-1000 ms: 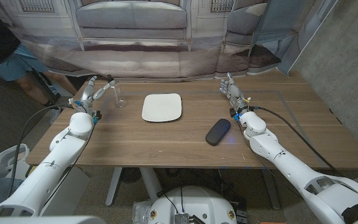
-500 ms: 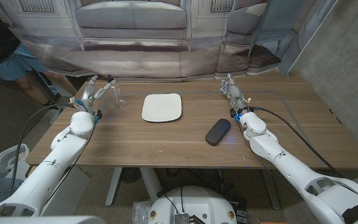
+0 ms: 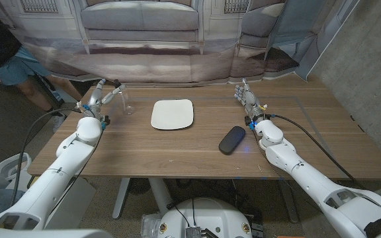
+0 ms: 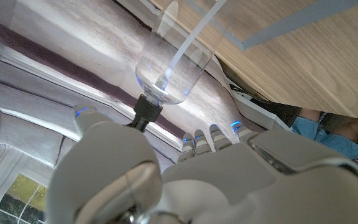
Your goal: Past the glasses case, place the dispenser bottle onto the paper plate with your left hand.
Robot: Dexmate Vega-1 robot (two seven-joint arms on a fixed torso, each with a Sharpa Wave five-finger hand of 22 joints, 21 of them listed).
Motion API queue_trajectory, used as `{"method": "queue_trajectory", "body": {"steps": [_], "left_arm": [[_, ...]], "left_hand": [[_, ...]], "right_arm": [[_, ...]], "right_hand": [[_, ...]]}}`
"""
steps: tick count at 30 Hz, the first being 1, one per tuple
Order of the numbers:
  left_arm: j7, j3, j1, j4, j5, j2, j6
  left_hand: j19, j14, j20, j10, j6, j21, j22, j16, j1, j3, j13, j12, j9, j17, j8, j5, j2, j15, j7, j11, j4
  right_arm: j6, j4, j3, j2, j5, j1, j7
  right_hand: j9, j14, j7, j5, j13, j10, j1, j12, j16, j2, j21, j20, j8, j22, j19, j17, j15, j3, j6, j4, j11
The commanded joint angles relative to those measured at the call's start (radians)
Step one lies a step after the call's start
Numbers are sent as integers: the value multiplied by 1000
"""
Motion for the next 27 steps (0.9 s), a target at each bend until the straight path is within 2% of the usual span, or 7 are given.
{"method": "queue_trajectory", "body": {"steps": [1,13,27], "left_arm": [[-13,36,-51,56,21,-13,7],[-11,57,-100,132,27,-42,-23],[-14,65,-121,153,36,-49,-15]], "left_hand": [[4,1,5,-2,3,0,6,0,12,-6,3,5,6,5,7,5,3,-17,3,-9,-5],[9,6,10,3,6,1,6,1,20,-5,3,6,6,6,7,9,7,-18,2,-12,-7],[17,14,13,12,15,3,7,2,30,-3,4,8,7,6,8,13,14,-23,-2,-13,-8]], "right_arm": [[2,13,1,7,4,1,-2],[15,42,-1,16,3,15,5],[25,78,-3,28,8,35,21]], "right_hand": [[4,9,0,2,4,8,3,4,-2,7,0,-6,1,5,7,3,1,-3,11,3,4],[4,11,-1,2,4,9,3,4,-1,7,0,-5,0,5,8,3,1,-5,11,3,3],[4,13,0,2,4,9,3,3,-1,8,0,-6,0,5,8,3,-1,-6,11,2,1]]}}
